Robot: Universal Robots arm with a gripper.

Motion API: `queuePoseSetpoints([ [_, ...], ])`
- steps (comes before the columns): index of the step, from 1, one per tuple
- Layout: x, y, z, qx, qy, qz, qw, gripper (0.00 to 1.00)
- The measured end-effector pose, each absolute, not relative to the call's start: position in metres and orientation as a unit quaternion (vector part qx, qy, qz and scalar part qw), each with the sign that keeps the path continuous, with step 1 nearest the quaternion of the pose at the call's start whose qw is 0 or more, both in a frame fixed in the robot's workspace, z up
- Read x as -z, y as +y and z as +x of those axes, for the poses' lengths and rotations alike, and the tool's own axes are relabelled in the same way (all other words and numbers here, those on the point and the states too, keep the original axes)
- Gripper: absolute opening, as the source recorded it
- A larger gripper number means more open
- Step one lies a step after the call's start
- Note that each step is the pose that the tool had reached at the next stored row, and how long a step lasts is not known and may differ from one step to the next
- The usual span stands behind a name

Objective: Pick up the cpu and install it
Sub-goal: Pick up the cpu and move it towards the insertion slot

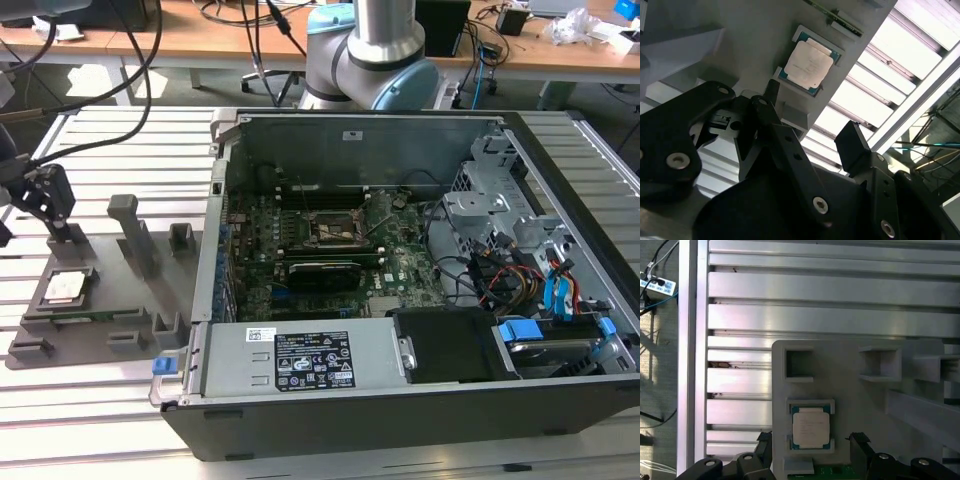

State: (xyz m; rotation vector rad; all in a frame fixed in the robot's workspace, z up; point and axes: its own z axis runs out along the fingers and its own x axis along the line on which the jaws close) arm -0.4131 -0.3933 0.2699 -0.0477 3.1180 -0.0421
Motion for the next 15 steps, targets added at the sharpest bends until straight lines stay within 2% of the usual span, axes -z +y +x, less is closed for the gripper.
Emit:
queuePoseSetpoints([
  [15, -0.259, -0.393, -0.411, 0.013, 1.0, -0.015, 0.011, 0.72],
])
